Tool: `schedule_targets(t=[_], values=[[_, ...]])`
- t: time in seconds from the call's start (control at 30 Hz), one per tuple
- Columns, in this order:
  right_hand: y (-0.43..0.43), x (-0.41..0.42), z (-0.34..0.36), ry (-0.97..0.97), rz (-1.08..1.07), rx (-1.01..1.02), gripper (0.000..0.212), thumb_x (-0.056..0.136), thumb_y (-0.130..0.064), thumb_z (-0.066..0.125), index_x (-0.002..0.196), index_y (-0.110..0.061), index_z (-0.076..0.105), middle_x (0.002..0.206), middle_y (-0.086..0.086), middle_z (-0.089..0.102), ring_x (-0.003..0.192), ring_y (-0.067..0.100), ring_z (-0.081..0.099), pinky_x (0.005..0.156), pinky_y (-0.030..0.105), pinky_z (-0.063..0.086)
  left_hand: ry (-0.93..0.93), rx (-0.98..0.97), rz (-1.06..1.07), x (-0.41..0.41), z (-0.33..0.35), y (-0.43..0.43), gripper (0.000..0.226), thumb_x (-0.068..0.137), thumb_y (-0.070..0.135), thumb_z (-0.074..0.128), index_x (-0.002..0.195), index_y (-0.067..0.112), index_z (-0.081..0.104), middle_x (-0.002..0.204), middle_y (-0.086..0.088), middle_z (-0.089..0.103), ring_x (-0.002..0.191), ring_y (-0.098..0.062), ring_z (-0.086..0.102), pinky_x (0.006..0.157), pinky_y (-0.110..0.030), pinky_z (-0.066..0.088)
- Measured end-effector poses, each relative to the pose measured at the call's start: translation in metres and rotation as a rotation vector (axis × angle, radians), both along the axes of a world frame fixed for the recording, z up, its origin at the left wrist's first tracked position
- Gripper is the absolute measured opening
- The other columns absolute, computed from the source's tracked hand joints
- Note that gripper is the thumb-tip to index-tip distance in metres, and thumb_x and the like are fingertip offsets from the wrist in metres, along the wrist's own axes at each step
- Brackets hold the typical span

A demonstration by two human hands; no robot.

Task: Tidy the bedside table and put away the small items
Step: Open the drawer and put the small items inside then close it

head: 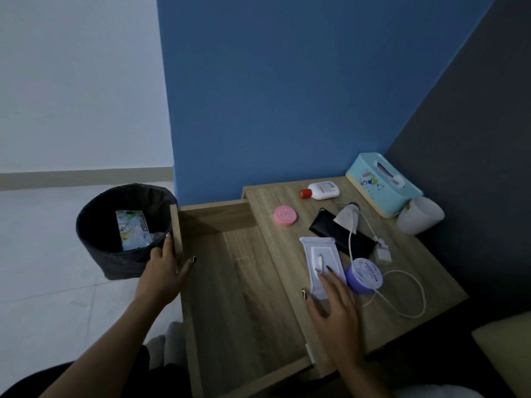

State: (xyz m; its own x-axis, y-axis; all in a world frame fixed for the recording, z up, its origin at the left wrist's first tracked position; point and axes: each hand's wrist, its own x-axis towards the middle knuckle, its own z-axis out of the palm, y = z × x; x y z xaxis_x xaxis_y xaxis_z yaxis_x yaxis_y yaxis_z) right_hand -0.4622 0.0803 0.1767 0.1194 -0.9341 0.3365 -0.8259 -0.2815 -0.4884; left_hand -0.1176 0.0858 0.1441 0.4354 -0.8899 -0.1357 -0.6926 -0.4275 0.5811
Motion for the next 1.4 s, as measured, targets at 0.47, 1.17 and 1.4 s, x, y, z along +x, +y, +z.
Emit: schedule_targets(t=[0.47, 1.17, 1.4], values=[[-0.134, 0.106, 0.039, -0.053, -0.007, 0.088, 0.058, 0.081, -0.027, 0.07, 0.135, -0.019, 0.05, 0.144, 0.01, 0.04, 0.131, 0.027, 0.038, 0.102, 0.029, 0.033, -0.173, 0.002, -0.01, 0.015, 0.008, -0.051, 0.064, 0.1, 0.038, 0.026, 0.152, 0.015, -0.005, 0.127, -0.023, 0.053, 0.105, -0.036, 0.061, 0.082, -0.051, 0.055], [-0.131, 0.194, 0.01, -0.181, 0.167, 0.059, 0.058, 0.086, -0.022, 0.066, 0.139, -0.012, 0.045, 0.132, 0.011, 0.048, 0.12, 0.024, 0.048, 0.091, 0.014, 0.03, -0.055, 0.101, 0.008, 0.016, 0.011, -0.058, 0.059, 0.103, 0.031, 0.018, 0.151, 0.006, -0.005, 0.12, -0.028, 0.061, 0.104, -0.037, 0.064, 0.09, -0.052, 0.05], [-0.102, 0.249, -0.057, -0.156, 0.174, 0.377, 0.064, 0.087, -0.021, 0.064, 0.144, -0.02, 0.035, 0.144, 0.005, 0.045, 0.135, 0.022, 0.039, 0.107, 0.031, 0.032, -0.017, 0.1, 0.0, 0.017, 0.009, -0.058, 0.06, 0.103, 0.032, 0.018, 0.151, 0.007, -0.007, 0.118, -0.028, 0.062, 0.102, -0.036, 0.065, 0.09, -0.054, 0.05]])
